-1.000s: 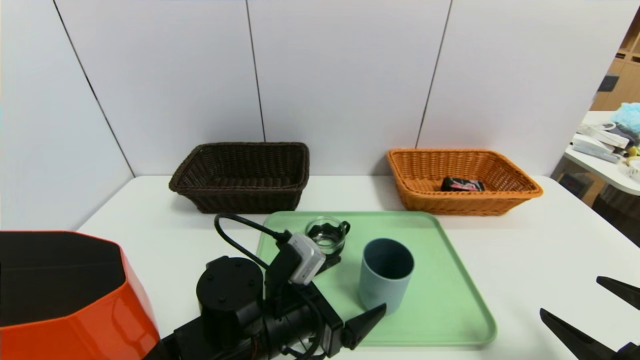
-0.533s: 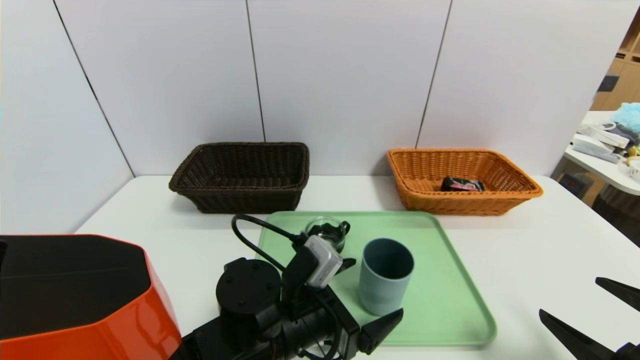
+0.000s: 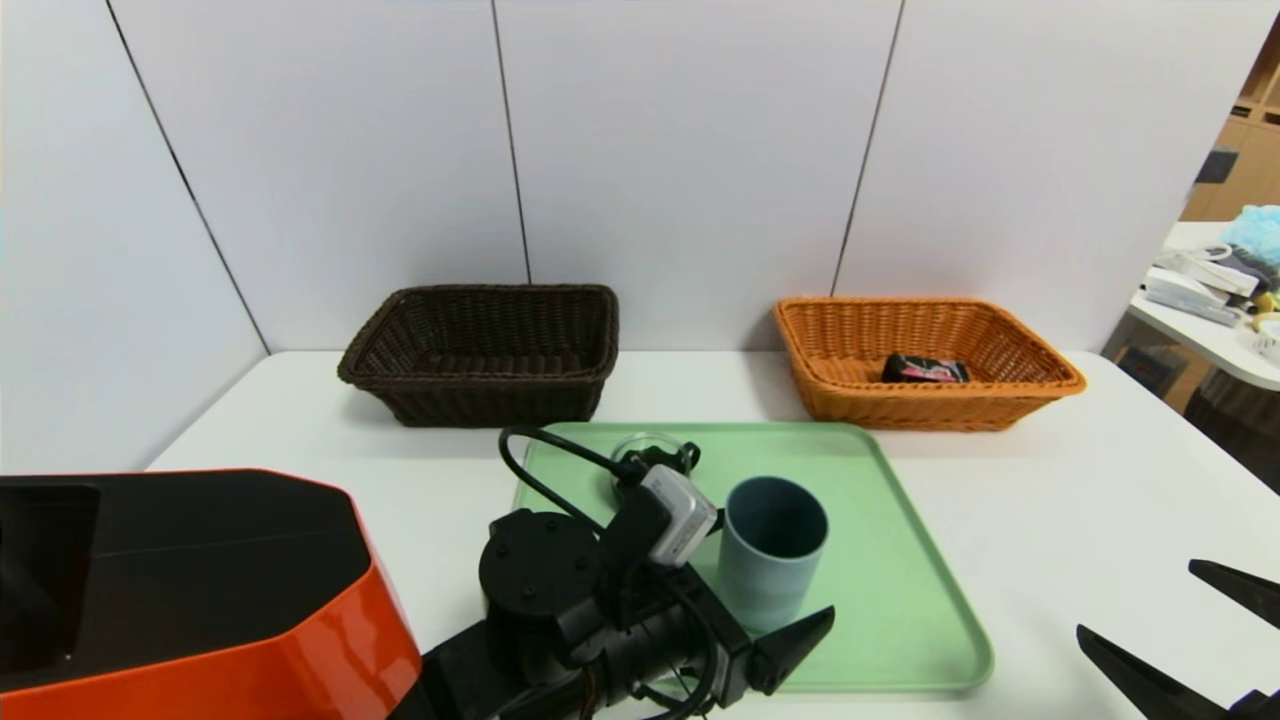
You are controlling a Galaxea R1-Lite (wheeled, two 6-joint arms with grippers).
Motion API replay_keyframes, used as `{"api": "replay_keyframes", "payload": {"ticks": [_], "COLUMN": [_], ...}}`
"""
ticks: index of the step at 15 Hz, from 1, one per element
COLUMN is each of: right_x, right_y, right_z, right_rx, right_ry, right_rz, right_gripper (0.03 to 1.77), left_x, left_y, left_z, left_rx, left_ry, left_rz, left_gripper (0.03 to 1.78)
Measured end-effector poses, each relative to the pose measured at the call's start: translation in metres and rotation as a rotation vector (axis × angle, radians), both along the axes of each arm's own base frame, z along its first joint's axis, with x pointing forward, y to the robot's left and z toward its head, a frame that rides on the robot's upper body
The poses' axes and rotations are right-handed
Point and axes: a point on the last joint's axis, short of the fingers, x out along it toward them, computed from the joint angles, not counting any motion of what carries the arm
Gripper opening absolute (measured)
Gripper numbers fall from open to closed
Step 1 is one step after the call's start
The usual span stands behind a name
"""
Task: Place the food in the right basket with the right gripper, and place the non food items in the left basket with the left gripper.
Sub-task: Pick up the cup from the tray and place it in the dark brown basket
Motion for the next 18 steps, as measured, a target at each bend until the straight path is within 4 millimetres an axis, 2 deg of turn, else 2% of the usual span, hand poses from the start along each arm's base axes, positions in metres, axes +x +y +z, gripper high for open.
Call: {"api": "replay_keyframes", "payload": {"ticks": [10, 11, 13, 14, 18], "right_x": [-0.001, -0.001, -0.001, -0.001, 0.0], "right_y": [0.0, 0.0, 0.0, 0.0, 0.0], "right_z": [-0.002, -0.002, -0.003, -0.003, -0.005], "right_rx": [-0.002, -0.002, -0.003, -0.003, -0.003], "right_ry": [0.01, 0.011, 0.013, 0.015, 0.026], "right_rz": [0.0, 0.0, 0.002, 0.002, 0.006], "right_gripper": [1.69, 1.69, 1.69, 1.69, 1.69], "left_x": [0.014, 0.015, 0.017, 0.017, 0.02], "left_y": [-0.022, -0.023, -0.024, -0.024, -0.024], "left_z": [-0.004, -0.005, -0.006, -0.007, -0.009], "left_rx": [-0.034, -0.033, -0.035, -0.035, -0.032], "left_ry": [-0.027, -0.027, -0.028, -0.028, -0.029], "left_rz": [-0.022, -0.019, -0.018, -0.016, -0.009], "left_gripper": [1.69, 1.63, 1.28, 1.19, 1.16]}}
